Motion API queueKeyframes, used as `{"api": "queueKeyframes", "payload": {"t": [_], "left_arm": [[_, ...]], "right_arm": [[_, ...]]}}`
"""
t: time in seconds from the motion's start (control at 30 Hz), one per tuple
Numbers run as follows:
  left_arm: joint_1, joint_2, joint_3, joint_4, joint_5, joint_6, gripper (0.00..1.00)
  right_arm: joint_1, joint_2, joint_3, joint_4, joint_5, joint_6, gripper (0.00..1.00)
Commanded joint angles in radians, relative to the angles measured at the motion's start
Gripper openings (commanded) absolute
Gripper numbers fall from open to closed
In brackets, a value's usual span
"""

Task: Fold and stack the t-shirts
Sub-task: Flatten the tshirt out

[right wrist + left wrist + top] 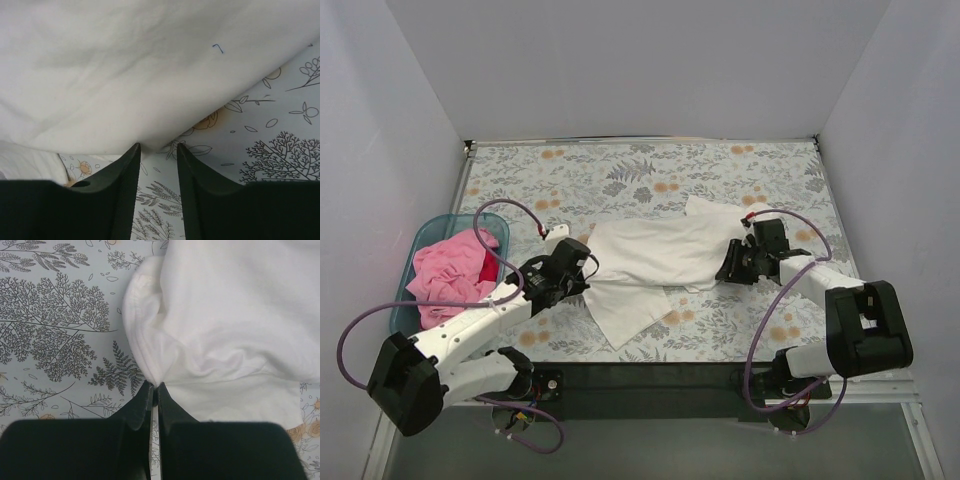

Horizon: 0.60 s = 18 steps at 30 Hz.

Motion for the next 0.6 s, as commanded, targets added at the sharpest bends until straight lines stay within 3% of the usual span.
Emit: {"api": "queueKeyframes", "payload": {"t": [0.0, 0.1, 0.13, 0.3, 0.5, 0.57], "left_arm": [[0.0, -0.046, 0.011, -0.028, 0.006, 0.025, 0.0], [0.0, -0.064, 0.008, -0.038, 0.012, 0.021, 0.0], [0.0, -0.075, 0.011, -0.043, 0.014, 0.021, 0.0], [0.0, -0.112, 0.054, -0.118, 0.021, 0.018, 0.0], [0.0, -0.196, 0.113, -0.184, 0.046, -0.009, 0.0], [0.002, -0.195, 0.154, -0.215, 0.049, -0.023, 0.0]], "right_arm": [[0.006, 0.042, 0.037, 0.071, -0.04, 0.042, 0.35], [0.006, 0.059, 0.059, 0.076, -0.029, 0.041, 0.15], [0.006, 0.058, 0.067, 0.07, -0.022, 0.036, 0.02], [0.001, 0.004, 0.206, -0.1, 0.145, -0.026, 0.01], [-0.002, 0.041, 0.621, -0.48, 0.406, -0.146, 0.01], [-0.002, 0.096, 0.779, -0.548, 0.426, -0.169, 0.01]]}}
